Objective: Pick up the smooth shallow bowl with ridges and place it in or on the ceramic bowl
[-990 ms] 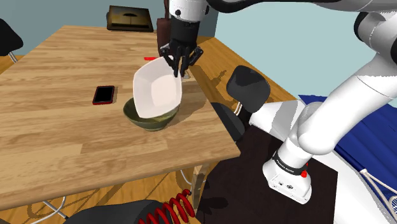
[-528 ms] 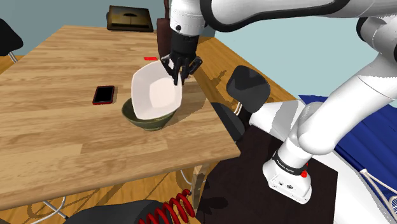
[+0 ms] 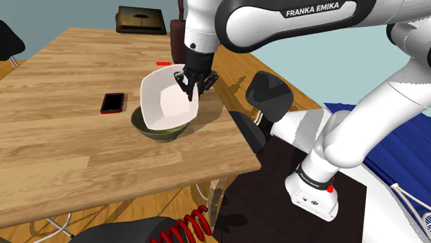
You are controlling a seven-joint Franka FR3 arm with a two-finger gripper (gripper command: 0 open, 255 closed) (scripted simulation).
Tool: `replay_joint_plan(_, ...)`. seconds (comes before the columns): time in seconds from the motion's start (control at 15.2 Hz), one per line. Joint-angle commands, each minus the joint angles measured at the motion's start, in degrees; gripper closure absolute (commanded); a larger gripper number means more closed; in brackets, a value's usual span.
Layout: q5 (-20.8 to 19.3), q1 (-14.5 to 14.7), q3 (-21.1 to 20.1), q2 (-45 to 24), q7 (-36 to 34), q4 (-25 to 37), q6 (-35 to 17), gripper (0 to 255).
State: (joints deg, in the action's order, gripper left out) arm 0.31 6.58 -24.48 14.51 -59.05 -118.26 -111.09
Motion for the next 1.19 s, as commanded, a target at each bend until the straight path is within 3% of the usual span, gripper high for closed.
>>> replay_joint_plan(0.0, 0.15, 0.15, -0.14, -0.25, 0.08, -0.34, -0.08, 255)
replay_joint_plan(0.26, 0.13, 0.21, -0.09, -0.26, 0.07, -0.34, -0.08, 255)
replay_joint_plan(0.33, 0.09, 0.16, -0.03, -0.35, 0.16, -0.32, -0.16, 0)
replay_joint_plan(0.66, 0.13, 0.21, -0.09, -0.26, 0.07, -0.34, -0.08, 0)
replay_joint_plan(0.92, 0.46, 0.27, 0.16, 0.64, 0.33, 6.09, 7.18, 0)
replay_joint_plan(1.12, 0.46, 0.27, 0.15, 0.65, 0.33, 6.08, 7.18, 0)
